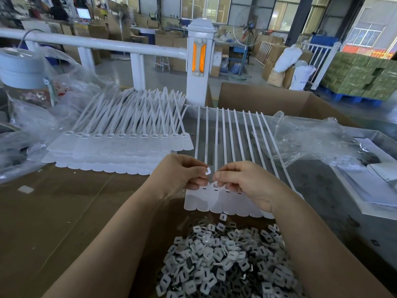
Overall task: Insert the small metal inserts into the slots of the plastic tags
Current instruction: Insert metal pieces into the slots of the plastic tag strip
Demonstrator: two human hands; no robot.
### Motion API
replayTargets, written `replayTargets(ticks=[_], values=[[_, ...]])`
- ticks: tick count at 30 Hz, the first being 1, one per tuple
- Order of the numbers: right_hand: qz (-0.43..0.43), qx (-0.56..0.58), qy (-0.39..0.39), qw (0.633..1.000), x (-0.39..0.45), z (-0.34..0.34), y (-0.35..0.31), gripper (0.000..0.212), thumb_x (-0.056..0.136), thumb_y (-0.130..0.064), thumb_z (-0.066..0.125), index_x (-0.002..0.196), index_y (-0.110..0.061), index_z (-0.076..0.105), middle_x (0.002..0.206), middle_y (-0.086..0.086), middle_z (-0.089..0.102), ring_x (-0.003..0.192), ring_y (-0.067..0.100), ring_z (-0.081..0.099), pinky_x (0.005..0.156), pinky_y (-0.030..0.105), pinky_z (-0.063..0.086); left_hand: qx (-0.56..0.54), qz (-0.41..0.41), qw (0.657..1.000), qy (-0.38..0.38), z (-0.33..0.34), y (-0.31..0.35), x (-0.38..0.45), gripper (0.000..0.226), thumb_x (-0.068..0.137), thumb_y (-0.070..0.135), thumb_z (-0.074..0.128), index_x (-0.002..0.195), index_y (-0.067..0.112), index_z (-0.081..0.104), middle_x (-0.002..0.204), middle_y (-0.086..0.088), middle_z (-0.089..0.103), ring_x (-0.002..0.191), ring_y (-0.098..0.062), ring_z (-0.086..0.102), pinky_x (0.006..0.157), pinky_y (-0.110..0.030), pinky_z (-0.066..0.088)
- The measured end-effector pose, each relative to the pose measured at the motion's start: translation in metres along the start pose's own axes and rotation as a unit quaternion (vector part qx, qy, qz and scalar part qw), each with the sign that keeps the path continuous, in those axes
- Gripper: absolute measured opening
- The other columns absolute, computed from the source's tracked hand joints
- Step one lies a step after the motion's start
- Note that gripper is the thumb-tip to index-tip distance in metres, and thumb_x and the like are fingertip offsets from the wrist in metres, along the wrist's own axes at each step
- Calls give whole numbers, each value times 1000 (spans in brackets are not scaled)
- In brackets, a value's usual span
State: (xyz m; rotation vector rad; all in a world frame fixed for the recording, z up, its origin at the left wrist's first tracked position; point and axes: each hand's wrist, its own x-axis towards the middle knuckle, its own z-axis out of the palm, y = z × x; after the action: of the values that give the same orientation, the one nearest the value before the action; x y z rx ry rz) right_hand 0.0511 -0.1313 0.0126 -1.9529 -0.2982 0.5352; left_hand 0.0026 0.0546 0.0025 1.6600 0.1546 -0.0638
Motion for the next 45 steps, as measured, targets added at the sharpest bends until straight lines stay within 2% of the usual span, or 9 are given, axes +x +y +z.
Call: replayTargets(ticks=[4,11,14,16,21,24,27,34,45], values=[[-4,20,8,1000,0,0,0,7,88,-20,75,92,-15,75,74,-6,71,70,4,60,74,24,48,0,-4,1000,-12,3,1,0,9,88,12,72,95,7,71,80,-8,77,71,-15,74,62,-19,55],[-2,28,33,999,0,1,-1,3,88,-16,72,90,-14,74,81,5,72,83,19,58,87,39,51,10,-6,999,-38,5,-1,-1,11,87,10,72,94,2,72,79,-10,75,68,-16,70,63,-20,54],[-3,-5,47,999,1,4,-1,10,88,-19,70,87,-10,75,88,14,71,82,20,58,91,43,53,34,14,999,-23,6,-1,-1,7,88,14,72,92,8,73,79,-7,76,68,-12,70,62,-17,53],[-4,-32,50,998,1,6,-1,12,88,-23,69,87,-12,74,87,9,71,83,18,61,95,45,52,58,34,998,-6,6,-2,0,5,89,18,72,91,14,73,75,-1,75,68,-9,69,62,-15,52],[-8,-74,49,996,3,11,0,8,91,-30,68,91,-23,72,90,-3,72,93,14,64,98,41,51,117,40,992,0,5,-3,0,6,91,18,69,85,17,72,68,2,73,62,-4,66,59,-12,50],[1,-69,51,996,4,11,1,14,94,-35,66,96,-22,70,94,-2,70,94,16,64,98,40,51,150,38,986,60,1,-4,2,12,91,17,69,79,19,70,63,4,71,56,-1,64,55,-12,50],[8,-55,43,998,5,8,2,18,95,-35,65,95,-18,71,90,0,70,85,15,61,94,40,50,205,15,973,102,-1,-8,5,18,93,19,68,74,20,67,63,5,66,54,-3,62,52,-14,48],[11,-56,31,998,5,7,1,19,95,-37,64,97,-20,71,90,-2,70,87,14,61,91,35,49,225,-64,967,99,-1,-12,9,23,94,25,66,71,20,63,71,1,62,60,-10,54,37,-9,38],[13,-59,23,998,4,5,1,19,97,-38,62,100,-21,71,91,-3,70,88,10,61,89,30,48,239,-89,963,88,0,-10,15,21,95,25,63,76,19,60,72,0,61,62,-11,57,36,-11,41]])
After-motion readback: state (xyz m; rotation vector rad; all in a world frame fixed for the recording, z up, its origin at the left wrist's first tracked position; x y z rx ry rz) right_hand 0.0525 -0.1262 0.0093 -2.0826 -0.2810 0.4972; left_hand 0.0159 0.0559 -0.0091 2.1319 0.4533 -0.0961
